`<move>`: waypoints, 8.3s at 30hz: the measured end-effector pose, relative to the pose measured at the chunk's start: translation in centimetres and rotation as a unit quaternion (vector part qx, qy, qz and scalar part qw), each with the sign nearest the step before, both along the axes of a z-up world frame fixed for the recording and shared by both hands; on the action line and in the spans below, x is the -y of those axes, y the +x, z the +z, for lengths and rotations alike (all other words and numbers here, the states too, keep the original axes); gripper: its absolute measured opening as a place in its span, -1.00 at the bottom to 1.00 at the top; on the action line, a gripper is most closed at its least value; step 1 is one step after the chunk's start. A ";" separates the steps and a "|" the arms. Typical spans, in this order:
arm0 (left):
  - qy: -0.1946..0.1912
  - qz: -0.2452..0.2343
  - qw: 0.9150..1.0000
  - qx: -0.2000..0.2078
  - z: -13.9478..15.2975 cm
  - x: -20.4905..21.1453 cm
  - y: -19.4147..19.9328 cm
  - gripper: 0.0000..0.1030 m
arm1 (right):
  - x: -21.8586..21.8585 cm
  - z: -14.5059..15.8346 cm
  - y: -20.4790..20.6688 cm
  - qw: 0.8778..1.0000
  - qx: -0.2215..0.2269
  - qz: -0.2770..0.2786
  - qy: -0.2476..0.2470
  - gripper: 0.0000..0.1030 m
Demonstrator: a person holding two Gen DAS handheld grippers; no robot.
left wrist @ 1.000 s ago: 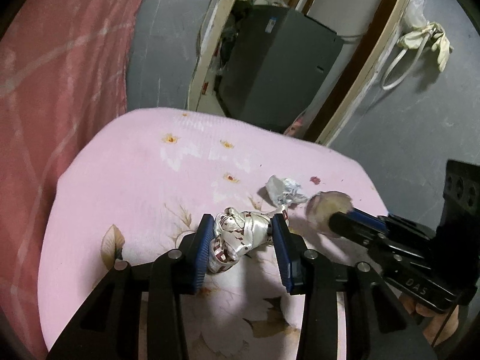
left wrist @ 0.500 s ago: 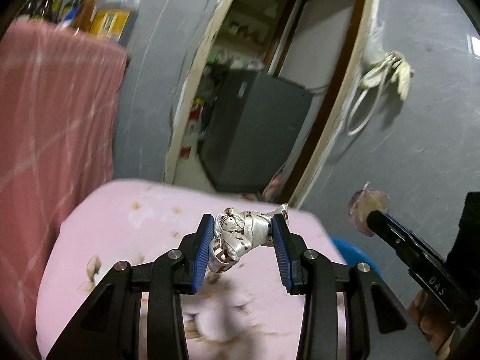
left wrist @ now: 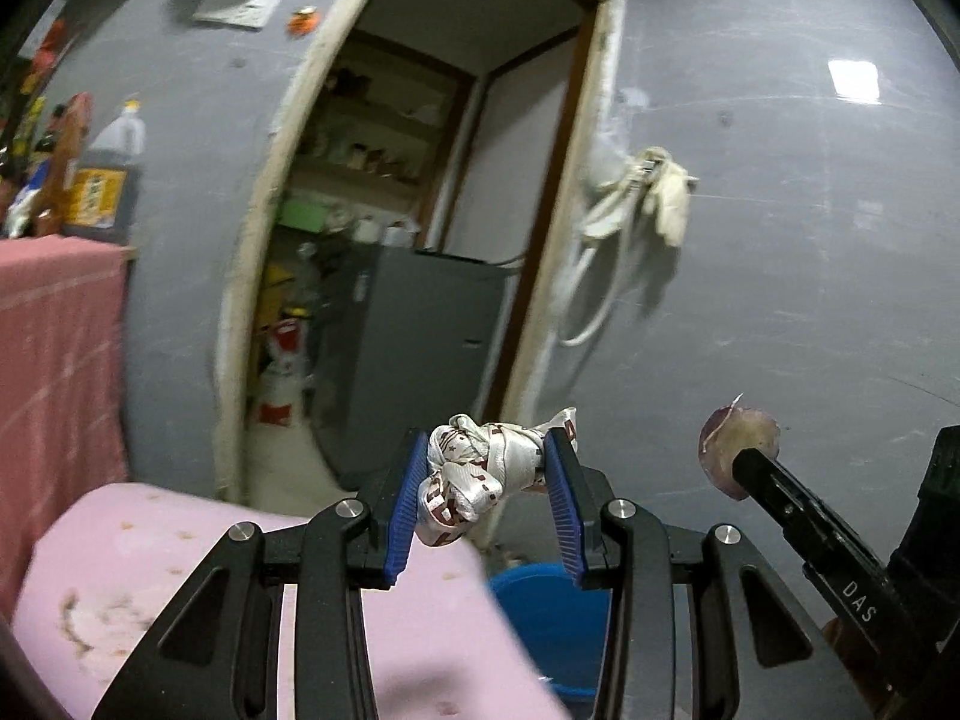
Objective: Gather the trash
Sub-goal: 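Carry the foil wrapper and onion skin to the blue bucket with both tools, then open both tools over the blue bucket to drop the foil and onion skin, then move both tools back over the table toward the last crumpled foil, then grasp the crumpled silver foil with the right tool while the left tool grasps a small brown lump, then carry the foil and brown lump over the blue bucket with both tools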
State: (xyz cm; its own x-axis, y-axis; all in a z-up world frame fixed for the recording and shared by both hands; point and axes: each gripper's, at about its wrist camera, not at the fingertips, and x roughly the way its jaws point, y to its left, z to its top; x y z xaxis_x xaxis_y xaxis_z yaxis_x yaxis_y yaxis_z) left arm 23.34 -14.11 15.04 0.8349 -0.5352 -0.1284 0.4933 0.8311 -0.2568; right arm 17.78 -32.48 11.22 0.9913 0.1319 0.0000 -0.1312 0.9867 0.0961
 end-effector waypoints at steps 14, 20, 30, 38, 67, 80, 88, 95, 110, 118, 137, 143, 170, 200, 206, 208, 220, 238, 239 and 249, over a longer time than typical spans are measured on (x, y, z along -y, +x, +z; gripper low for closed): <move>0.038 -0.079 0.995 -0.045 -2.4 12.2 3.0 -0.33 | 9.9 -3.0 -1.6 0.996 -0.032 -0.085 0.025 -0.69; 0.061 -0.070 0.989 -0.115 -5.7 14.8 6.4 -0.33 | 12.0 -5.9 0.1 0.993 -0.065 -0.090 0.043 -0.69; 0.118 -0.074 0.969 -0.204 -11.8 17.8 10.1 -0.33 | 14.2 -11.5 4.1 0.983 -0.139 -0.089 0.083 -0.69; 0.148 -0.083 0.954 -0.249 -15.3 19.8 11.7 -0.33 | 15.8 -14.9 5.9 0.971 -0.192 -0.096 0.109 -0.69; 0.108 -0.025 0.970 -0.214 -12.2 14.1 10.4 0.74 | 14.4 -11.6 4.4 0.973 -0.170 -0.113 0.106 0.49; 0.086 0.049 0.988 -0.114 -6.5 5.8 6.4 0.93 | 10.1 -5.9 1.8 0.987 -0.102 -0.094 0.078 0.99; 0.079 0.088 0.990 -0.078 -4.9 0.7 3.1 0.96 | 4.9 -3.0 1.5 0.994 -0.077 -0.061 0.037 1.00; 0.073 0.134 0.986 -0.069 -4.2 -4.6 1.5 0.96 | -0.2 -2.0 2.5 0.997 -0.074 -0.027 0.004 1.00; 0.100 0.194 0.963 -0.160 -9.3 -13.0 2.8 0.96 | -9.0 -5.6 7.6 0.988 -0.143 0.055 -0.036 1.00; 0.150 0.168 0.946 -0.232 -13.7 -12.3 6.0 0.96 | -10.4 -8.7 11.0 0.973 -0.208 0.067 -0.068 0.99; 0.214 0.101 0.921 -0.310 -18.0 -10.2 11.7 0.10 | -10.5 -12.6 16.5 0.948 -0.298 0.076 -0.077 0.99; 0.233 0.074 0.923 -0.298 -18.2 -9.4 11.8 -0.43 | -11.3 -13.6 18.9 0.929 -0.345 0.112 -0.067 0.87; 0.101 0.142 0.930 -0.324 -16.9 -17.0 11.0 -0.82 | -22.0 -16.6 24.8 0.865 -0.427 0.218 -0.150 -0.20; 0.061 0.085 0.985 -0.138 -7.2 -8.4 4.2 -0.82 | -9.3 -4.2 10.6 0.975 -0.175 0.104 -0.092 -0.64; 0.060 0.065 0.992 -0.085 -4.5 -4.9 2.3 -0.82 | -6.3 -1.8 7.6 0.986 -0.132 0.068 -0.080 -0.63; 0.059 0.059 0.994 -0.066 -3.7 -3.5 1.6 -0.82 | -5.1 -1.2 6.7 0.988 -0.120 0.056 -0.076 -0.63; 0.046 0.007 0.999 -0.001 -0.9 3.6 0.1 -0.82 | 2.2 0.5 2.3 0.996 -0.061 -0.026 -0.067 -0.63; 0.095 -0.049 0.994 0.000 -3.6 12.5 1.3 -0.82 | 9.1 -2.4 0.7 0.992 -0.058 -0.098 -0.055 -0.61; 0.098 -0.051 0.994 -0.002 -3.8 12.9 1.5 -0.82 | 9.3 -2.7 0.8 0.992 -0.061 -0.098 -0.054 -0.61; 0.133 -0.073 0.987 -0.055 -7.6 16.1 4.1 -0.82 | 12.0 -6.4 2.4 0.988 -0.111 -0.101 -0.028 -0.57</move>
State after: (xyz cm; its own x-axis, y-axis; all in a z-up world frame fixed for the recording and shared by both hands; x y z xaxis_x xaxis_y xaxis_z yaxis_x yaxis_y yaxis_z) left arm 27.42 -30.22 7.44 0.7243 -0.5840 -0.3665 0.5943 0.7983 -0.0974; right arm 20.22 -44.46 4.78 0.9722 -0.0751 -0.2216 0.0870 0.9952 0.0442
